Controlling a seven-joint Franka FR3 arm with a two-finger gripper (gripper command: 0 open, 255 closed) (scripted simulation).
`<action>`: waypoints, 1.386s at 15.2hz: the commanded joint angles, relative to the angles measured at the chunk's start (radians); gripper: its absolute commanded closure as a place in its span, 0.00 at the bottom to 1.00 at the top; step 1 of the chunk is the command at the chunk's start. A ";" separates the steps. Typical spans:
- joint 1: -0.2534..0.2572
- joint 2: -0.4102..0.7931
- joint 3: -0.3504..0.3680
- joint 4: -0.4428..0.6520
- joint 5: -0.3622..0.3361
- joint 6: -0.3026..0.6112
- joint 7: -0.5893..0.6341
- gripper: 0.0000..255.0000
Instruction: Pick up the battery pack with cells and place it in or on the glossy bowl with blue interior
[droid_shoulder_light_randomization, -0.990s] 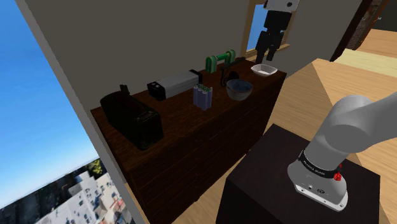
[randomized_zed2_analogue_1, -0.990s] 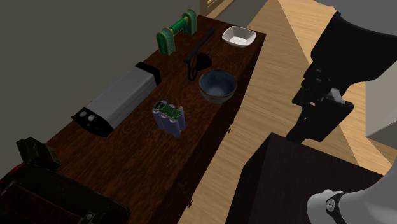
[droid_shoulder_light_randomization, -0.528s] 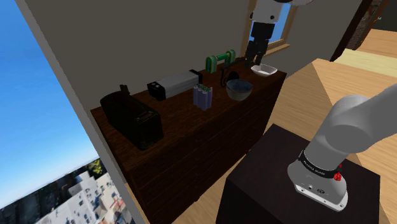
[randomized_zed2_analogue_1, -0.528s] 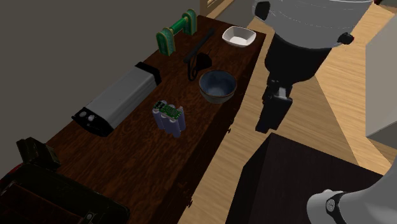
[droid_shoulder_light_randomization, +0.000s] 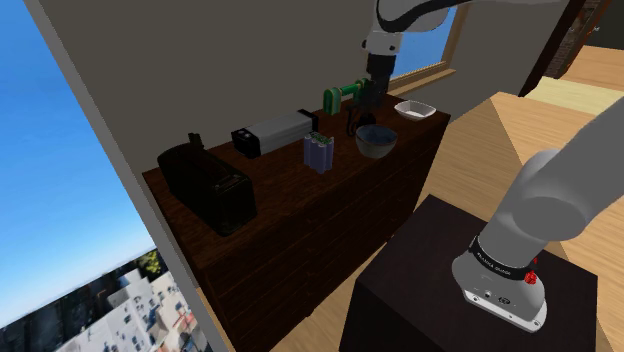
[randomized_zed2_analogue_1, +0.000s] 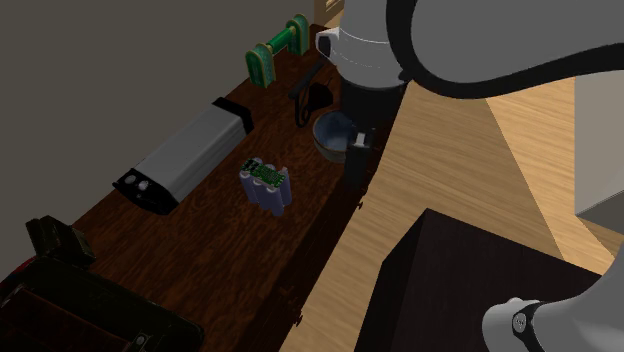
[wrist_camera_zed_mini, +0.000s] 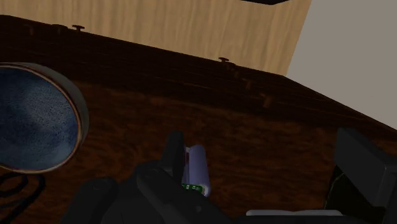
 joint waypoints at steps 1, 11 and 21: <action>0.006 0.072 -0.007 0.034 0.002 0.030 -0.042 0.00; 0.004 0.474 -0.017 0.317 0.032 0.110 -0.240 0.00; -0.014 0.756 0.007 0.555 0.043 0.136 -0.338 0.00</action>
